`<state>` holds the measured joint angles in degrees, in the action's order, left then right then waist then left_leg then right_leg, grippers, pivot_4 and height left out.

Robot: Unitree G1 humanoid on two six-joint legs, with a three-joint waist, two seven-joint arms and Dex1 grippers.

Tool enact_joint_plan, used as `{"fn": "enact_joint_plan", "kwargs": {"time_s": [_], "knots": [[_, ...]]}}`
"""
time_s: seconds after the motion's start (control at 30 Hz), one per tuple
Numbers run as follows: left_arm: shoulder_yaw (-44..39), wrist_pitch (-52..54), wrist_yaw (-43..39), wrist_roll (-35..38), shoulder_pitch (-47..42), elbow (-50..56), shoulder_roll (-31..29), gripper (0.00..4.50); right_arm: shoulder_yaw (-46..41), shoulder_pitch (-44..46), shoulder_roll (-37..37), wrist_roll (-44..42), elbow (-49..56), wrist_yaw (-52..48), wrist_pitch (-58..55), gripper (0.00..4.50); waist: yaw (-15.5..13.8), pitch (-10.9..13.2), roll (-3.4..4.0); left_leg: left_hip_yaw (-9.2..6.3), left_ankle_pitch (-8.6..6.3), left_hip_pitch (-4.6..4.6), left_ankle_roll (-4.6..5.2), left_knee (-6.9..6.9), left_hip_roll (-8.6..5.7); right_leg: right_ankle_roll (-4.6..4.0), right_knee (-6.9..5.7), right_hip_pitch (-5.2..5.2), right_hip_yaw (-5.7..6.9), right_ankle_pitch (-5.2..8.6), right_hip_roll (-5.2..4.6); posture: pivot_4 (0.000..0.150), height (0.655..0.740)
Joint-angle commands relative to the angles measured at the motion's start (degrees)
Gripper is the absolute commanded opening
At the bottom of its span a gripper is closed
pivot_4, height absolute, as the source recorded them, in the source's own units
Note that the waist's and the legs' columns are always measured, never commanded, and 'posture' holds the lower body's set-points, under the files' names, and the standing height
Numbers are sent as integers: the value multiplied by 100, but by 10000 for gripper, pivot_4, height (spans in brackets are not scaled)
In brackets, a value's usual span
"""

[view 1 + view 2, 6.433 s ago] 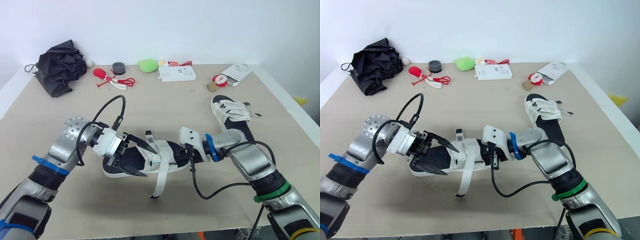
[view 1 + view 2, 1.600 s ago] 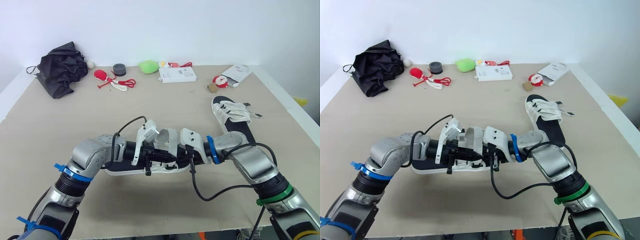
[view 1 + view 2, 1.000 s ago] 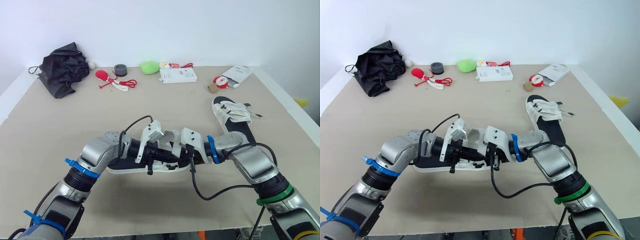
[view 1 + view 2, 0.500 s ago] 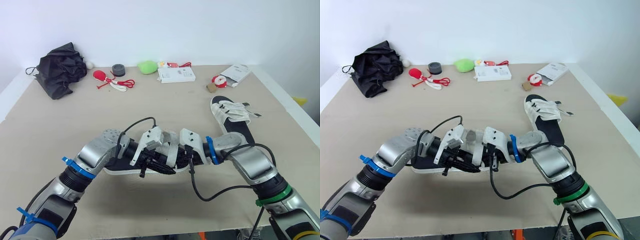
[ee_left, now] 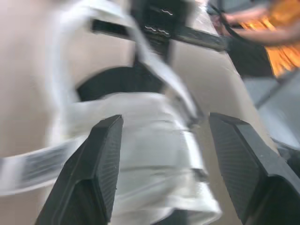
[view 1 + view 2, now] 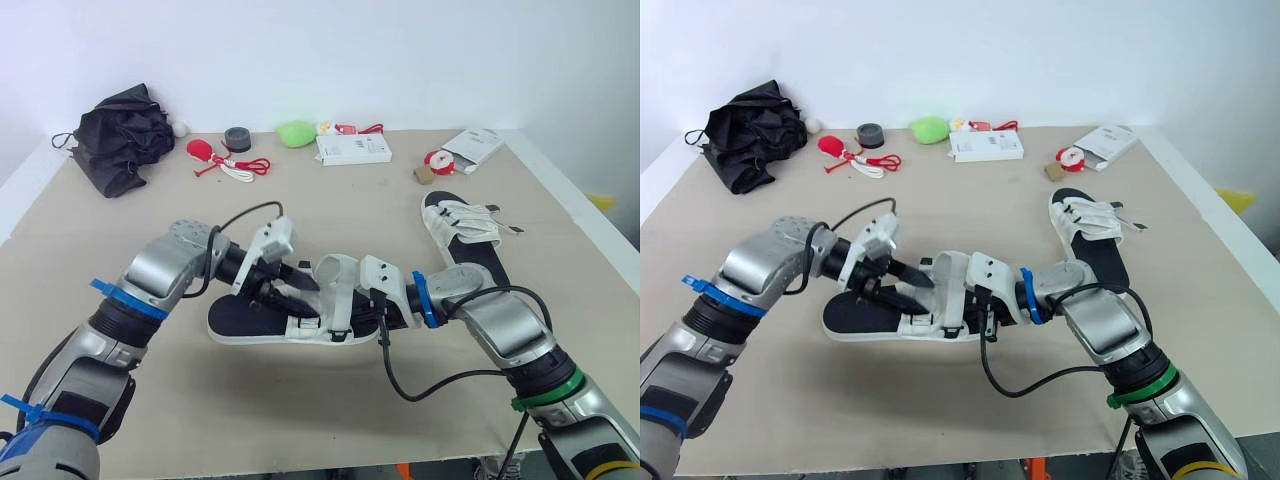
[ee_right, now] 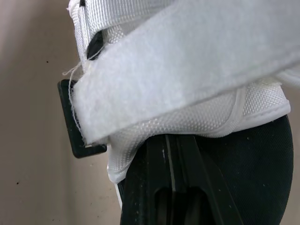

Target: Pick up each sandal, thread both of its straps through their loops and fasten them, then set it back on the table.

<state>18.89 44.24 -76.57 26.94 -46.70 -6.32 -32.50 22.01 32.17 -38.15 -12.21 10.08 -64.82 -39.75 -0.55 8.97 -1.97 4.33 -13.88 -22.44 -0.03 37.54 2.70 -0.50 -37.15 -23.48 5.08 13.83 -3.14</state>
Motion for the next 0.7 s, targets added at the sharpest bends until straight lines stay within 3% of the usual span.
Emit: {"fn": "enact_joint_plan", "kwargs": {"time_s": [0.03,0.2,0.33,0.37,0.47,0.57,0.63,0.7], "knots": [[-406,1191,790,488,30,168,536,29808,309,-111,19,190,-284,34,-96,0,3,5,-9,-1,0,-1,0,2,0,4,0,1,0,-1,-1,1500,7400],[-504,2005,1103,882,206,527,728,29808,288,-170,-43,194,-253,20,-86,0,28,7,-9,0,0,1,0,1,8,3,-2,-3,-4,-1,9,1500,7400],[-559,2063,1459,811,230,411,934,29808,285,-175,-64,200,-231,23,-104,0,23,7,-8,1,0,2,-3,0,4,2,-1,0,-5,-1,4,1500,7400],[-582,2061,1560,805,224,389,988,23723,285,-173,-66,199,-228,25,-107,0,21,7,-9,2,0,3,-3,1,2,4,-1,1,-5,-2,0,1500,7400],[-636,2060,1697,851,200,375,1127,16060,283,-175,-77,200,-229,25,-107,0,20,7,-8,2,0,3,-3,1,1,5,-1,1,-5,-2,-1,1500,7400],[-683,2127,1801,939,180,476,1250,4834,292,-203,-94,203,-204,31,-115,0,16,7,-9,1,0,2,-3,1,-1,5,-1,2,-4,-3,-3,1500,7400],[-622,2080,1746,926,198,544,1211,1002,292,-202,-99,201,-211,30,-109,0,15,7,-9,1,0,3,-3,2,-3,6,-1,3,-4,-3,-5,1500,7400],[-531,1943,1672,842,236,574,1127,1002,289,-202,-99,200,-217,33,-107,0,15,7,-9,2,0,3,-3,2,-5,7,-1,3,-4,-4,-7,1500,7400]]}}
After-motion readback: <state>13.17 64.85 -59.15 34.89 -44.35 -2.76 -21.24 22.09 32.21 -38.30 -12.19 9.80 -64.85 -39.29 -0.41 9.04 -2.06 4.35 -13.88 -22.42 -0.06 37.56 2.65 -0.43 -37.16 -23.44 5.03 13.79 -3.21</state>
